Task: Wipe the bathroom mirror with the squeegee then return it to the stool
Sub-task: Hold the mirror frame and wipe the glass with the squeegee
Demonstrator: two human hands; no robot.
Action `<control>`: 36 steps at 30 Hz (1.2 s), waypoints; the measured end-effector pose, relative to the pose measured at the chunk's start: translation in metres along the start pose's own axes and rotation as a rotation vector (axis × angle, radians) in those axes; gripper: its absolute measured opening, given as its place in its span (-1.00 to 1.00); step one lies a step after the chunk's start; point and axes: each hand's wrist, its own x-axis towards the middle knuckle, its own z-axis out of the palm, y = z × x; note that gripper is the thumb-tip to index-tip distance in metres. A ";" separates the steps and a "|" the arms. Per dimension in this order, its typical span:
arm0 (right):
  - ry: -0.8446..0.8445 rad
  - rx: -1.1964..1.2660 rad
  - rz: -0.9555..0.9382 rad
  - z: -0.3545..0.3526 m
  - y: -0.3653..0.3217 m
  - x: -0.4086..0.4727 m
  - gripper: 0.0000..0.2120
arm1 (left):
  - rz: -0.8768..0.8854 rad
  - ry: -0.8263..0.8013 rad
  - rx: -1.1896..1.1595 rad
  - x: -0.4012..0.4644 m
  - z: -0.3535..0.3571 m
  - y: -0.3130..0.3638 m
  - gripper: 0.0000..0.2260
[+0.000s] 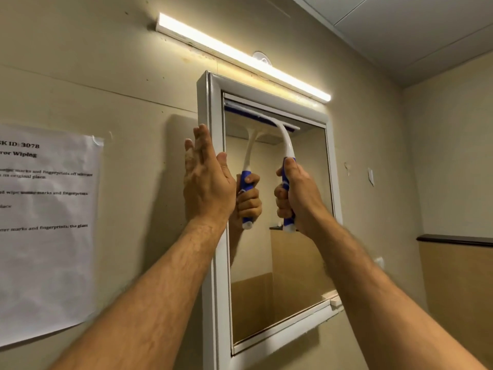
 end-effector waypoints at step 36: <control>-0.052 0.016 0.147 -0.060 0.010 0.007 -0.55 | -0.029 -0.022 0.095 -0.007 -0.011 0.017 -0.46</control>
